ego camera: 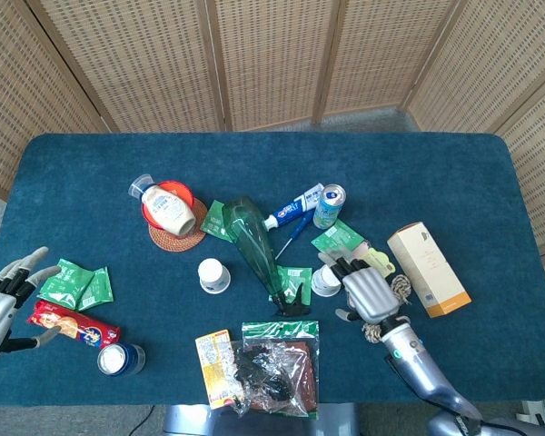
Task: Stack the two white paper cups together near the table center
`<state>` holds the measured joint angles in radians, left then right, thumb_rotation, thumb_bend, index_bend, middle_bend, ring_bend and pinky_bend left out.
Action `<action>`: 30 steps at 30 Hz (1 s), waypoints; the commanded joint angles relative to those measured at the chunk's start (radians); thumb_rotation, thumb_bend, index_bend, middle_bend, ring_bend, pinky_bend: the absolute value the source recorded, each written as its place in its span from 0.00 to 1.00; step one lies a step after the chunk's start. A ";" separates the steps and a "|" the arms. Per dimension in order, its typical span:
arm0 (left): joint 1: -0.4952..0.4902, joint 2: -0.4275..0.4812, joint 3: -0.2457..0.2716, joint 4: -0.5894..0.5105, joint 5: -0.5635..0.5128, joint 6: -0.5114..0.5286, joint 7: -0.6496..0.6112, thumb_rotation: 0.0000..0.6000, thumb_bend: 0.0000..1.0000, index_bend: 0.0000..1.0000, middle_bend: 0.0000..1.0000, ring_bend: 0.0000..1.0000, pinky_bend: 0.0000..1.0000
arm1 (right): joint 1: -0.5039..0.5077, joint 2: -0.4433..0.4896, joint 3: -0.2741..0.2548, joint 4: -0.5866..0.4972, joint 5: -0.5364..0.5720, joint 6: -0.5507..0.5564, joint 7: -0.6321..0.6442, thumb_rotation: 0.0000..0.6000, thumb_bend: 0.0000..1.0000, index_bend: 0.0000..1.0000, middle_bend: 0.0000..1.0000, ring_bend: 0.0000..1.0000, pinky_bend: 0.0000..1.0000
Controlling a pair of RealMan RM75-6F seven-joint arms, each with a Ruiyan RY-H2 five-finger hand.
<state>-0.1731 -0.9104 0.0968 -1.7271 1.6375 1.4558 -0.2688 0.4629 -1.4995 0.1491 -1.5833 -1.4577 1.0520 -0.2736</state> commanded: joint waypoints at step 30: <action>0.009 0.013 -0.022 -0.006 -0.008 -0.040 -0.002 1.00 0.23 0.17 0.00 0.00 0.09 | 0.068 -0.134 -0.056 0.310 -0.051 0.052 0.238 1.00 0.45 0.39 0.34 0.22 0.63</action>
<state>-0.1643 -0.8975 0.0753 -1.7333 1.6296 1.4159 -0.2706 0.5319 -1.6296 0.0966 -1.2780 -1.5063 1.1007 -0.0424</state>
